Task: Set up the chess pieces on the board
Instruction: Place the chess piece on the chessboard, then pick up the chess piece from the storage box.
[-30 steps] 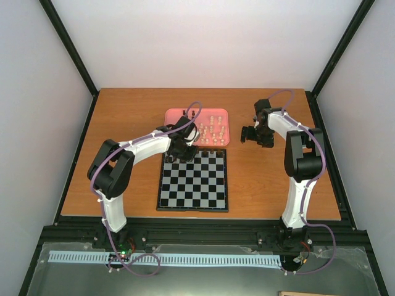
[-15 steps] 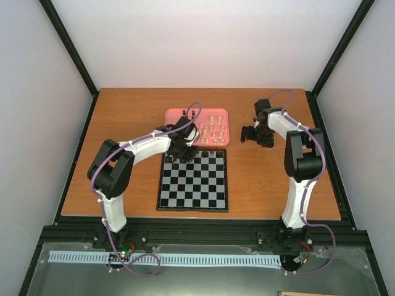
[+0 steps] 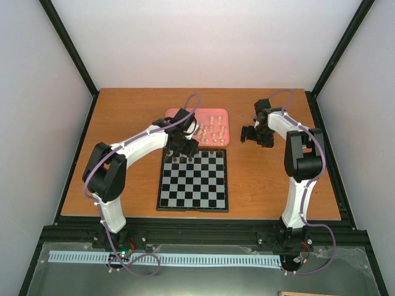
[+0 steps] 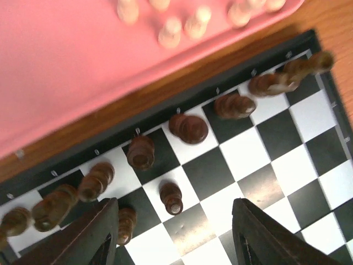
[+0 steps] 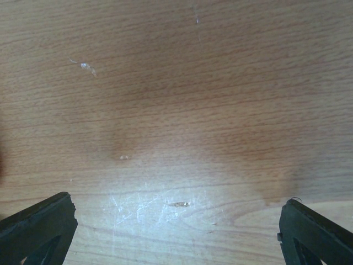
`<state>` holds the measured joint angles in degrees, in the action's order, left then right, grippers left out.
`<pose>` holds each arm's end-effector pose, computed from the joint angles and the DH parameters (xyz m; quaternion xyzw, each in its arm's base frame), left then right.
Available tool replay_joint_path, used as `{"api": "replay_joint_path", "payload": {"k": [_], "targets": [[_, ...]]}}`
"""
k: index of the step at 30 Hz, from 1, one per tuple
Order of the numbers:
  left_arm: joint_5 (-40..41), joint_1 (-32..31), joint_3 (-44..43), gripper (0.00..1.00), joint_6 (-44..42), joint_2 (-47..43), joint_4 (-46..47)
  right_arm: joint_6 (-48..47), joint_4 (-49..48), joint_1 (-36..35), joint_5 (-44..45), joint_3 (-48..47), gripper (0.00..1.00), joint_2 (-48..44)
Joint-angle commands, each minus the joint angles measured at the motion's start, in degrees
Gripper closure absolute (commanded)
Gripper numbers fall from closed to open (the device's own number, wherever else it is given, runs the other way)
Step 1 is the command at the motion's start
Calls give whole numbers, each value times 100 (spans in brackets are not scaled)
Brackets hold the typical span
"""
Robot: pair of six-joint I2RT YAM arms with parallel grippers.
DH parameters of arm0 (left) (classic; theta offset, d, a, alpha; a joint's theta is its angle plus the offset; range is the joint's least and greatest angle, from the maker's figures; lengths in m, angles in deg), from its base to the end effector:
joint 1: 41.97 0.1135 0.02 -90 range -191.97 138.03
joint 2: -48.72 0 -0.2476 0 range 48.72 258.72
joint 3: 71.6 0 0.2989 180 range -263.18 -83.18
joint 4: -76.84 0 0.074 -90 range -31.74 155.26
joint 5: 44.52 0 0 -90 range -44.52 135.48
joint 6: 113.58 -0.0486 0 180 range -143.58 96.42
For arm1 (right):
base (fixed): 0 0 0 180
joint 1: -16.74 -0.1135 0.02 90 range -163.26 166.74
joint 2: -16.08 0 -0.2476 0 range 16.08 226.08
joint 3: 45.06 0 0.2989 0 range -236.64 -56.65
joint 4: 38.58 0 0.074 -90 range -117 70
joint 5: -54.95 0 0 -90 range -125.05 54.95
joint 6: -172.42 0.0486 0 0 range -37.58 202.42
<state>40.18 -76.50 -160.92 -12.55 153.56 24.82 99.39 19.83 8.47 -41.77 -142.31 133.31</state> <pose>0.3420 -0.2407 0.1598 0.2083 0.9574 -0.1171 0.1618 0.4334 0.0687 0.1118 0.0694 0.9908 0.0790 0.0858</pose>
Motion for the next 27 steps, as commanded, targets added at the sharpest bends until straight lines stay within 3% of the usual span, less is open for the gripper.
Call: {"api": "replay_joint_path", "payload": {"k": [1,8,16,21,27], "targets": [[192,-38,-669,40,-54,-337,-363,18,-84,-1,-16,26,0,-215],[281,256,-2209,41,93,305,-742,76,-80,-3,-83,-56,0,-175],[1112,763,-5411,55,592,2666,-1811,104,30,1,-92,-193,0,-133],[1257,788,-5633,62,1111,3290,-1747,62,130,1,-106,-319,0,-42],[971,798,-5703,63,1190,3653,-1493,-14,266,8,-57,-540,0,212]]}}
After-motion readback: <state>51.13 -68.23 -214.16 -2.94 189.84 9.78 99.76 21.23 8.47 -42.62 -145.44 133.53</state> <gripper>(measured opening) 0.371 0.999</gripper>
